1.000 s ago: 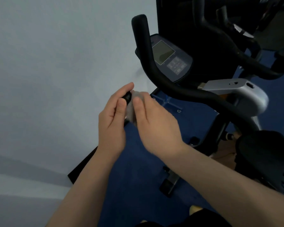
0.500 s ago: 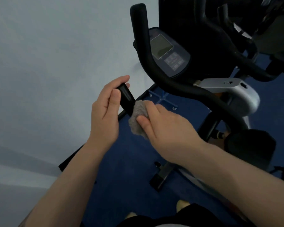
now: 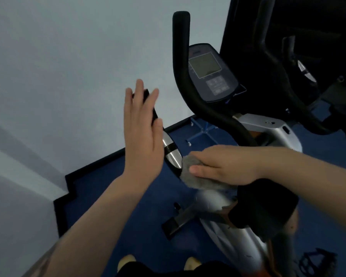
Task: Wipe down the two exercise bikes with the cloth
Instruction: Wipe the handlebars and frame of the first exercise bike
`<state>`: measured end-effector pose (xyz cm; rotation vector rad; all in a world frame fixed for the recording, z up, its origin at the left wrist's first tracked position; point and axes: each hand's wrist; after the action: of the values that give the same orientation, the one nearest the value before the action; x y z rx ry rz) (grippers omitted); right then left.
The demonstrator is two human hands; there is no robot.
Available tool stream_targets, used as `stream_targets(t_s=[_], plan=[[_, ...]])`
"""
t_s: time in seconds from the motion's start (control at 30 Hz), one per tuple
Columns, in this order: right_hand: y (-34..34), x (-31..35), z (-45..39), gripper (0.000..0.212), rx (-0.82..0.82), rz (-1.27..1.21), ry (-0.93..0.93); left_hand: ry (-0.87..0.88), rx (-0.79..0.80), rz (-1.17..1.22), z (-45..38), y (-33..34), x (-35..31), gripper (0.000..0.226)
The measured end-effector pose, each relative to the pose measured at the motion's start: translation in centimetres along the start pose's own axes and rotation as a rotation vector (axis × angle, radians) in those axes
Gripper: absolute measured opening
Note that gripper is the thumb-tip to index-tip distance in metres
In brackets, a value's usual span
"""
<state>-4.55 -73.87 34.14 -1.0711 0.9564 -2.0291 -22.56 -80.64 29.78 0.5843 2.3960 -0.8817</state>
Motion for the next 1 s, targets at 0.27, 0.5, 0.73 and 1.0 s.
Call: stream_targets(t_s=[0.27,0.5,0.73,1.0], plan=[[-1.0,-2.5,2.7,0.009,-0.026,0.026,-0.117,0.02,0.139,-0.118,2.5,0.0,-0.2,0.037],[1.5,0.6,0.3,0.026,-0.06,0.047,-0.026,0.017,0.18,-0.145,2.3,-0.4,-0.6,0.04],[0.3,-0.2,2.2,0.023,-0.068,0.091,0.065,0.035,0.174,-0.152,2.4,-0.3,-0.2,0.038],[2.2,1.0,2.1,0.029,-0.202,0.102,0.072,0.019,0.16,-0.124,2.5,0.0,0.0,0.039]])
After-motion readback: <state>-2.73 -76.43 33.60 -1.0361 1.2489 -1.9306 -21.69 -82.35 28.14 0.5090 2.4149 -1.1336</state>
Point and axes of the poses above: each hand's wrist, its own z-axis away from the middle knuckle, its own y-axis out of the palm, x = y × z, and after that the axes turned 1 degree about -x, right-handed
